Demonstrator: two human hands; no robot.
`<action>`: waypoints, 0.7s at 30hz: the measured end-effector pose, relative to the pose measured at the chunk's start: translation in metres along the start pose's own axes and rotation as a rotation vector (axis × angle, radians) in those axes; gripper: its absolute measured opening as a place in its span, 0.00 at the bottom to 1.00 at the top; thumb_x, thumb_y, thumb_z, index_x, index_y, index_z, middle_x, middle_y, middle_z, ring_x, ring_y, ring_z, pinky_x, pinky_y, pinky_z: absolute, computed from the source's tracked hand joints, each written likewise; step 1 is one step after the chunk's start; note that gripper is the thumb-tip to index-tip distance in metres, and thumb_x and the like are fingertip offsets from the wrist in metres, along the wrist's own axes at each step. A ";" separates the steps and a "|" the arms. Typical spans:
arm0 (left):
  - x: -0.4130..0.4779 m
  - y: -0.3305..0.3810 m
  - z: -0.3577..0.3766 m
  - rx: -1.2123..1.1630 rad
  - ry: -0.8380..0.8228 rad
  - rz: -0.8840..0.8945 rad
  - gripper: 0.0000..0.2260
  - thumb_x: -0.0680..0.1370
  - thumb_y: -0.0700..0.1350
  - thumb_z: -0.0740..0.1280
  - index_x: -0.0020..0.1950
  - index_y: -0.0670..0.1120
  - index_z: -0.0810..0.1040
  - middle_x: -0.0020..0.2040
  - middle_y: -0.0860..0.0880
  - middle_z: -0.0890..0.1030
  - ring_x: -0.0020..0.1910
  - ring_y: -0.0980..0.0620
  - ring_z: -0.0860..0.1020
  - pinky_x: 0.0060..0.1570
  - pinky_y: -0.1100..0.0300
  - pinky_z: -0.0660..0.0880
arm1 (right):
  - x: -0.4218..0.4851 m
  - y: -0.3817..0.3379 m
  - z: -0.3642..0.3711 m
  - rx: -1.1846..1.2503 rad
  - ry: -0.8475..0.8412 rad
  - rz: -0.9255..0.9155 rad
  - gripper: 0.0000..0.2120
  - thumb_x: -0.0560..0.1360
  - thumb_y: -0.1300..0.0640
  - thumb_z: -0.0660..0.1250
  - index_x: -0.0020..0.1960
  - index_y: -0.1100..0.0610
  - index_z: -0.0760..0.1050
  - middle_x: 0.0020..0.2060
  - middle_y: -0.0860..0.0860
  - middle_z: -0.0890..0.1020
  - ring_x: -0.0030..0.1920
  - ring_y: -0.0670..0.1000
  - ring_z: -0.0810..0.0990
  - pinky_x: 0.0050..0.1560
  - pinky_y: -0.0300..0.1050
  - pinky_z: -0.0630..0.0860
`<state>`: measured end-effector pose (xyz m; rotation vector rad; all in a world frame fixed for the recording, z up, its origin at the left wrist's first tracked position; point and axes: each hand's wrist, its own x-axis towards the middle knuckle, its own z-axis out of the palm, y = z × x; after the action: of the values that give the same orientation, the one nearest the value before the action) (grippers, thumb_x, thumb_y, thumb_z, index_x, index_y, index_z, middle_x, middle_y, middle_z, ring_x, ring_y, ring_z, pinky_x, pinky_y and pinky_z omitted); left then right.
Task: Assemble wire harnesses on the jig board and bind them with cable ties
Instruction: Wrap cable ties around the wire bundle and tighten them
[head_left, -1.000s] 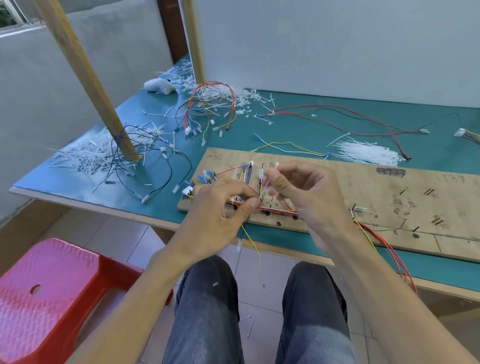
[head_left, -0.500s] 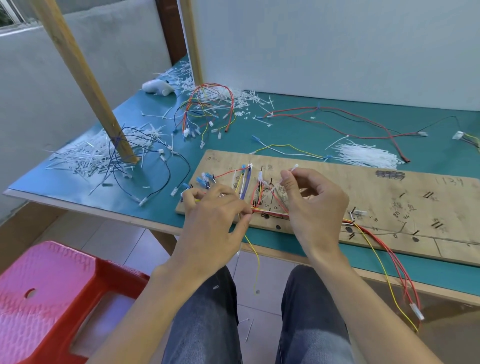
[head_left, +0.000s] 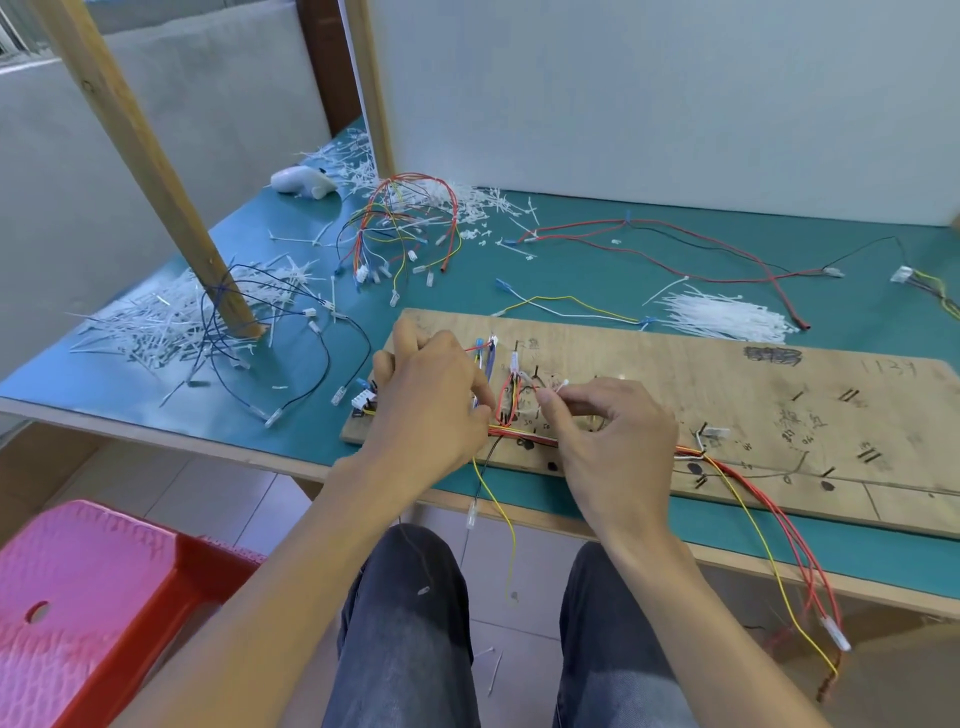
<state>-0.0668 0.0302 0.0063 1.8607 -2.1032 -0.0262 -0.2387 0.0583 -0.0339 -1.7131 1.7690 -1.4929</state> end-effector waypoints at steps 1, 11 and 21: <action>0.004 0.000 0.000 -0.010 -0.033 -0.025 0.02 0.73 0.54 0.77 0.42 0.59 0.87 0.47 0.59 0.72 0.58 0.49 0.62 0.51 0.52 0.57 | 0.001 0.000 0.000 -0.012 -0.022 0.010 0.07 0.75 0.46 0.78 0.46 0.49 0.89 0.42 0.43 0.86 0.51 0.48 0.83 0.57 0.61 0.78; 0.023 -0.006 0.001 -0.058 -0.150 0.027 0.05 0.73 0.55 0.78 0.40 0.60 0.84 0.45 0.59 0.70 0.53 0.53 0.57 0.43 0.55 0.48 | 0.003 0.003 0.002 -0.048 -0.078 0.050 0.08 0.75 0.45 0.78 0.48 0.48 0.89 0.43 0.46 0.85 0.53 0.50 0.82 0.59 0.61 0.77; 0.017 -0.012 -0.012 -0.186 -0.254 0.137 0.05 0.81 0.48 0.70 0.45 0.54 0.79 0.55 0.58 0.75 0.59 0.52 0.62 0.53 0.52 0.57 | 0.003 0.001 0.005 -0.118 -0.089 0.038 0.06 0.75 0.41 0.76 0.46 0.42 0.86 0.42 0.38 0.83 0.55 0.46 0.79 0.60 0.57 0.71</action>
<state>-0.0537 0.0139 0.0184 1.6754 -2.3003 -0.4310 -0.2359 0.0529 -0.0359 -1.7608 1.8655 -1.2997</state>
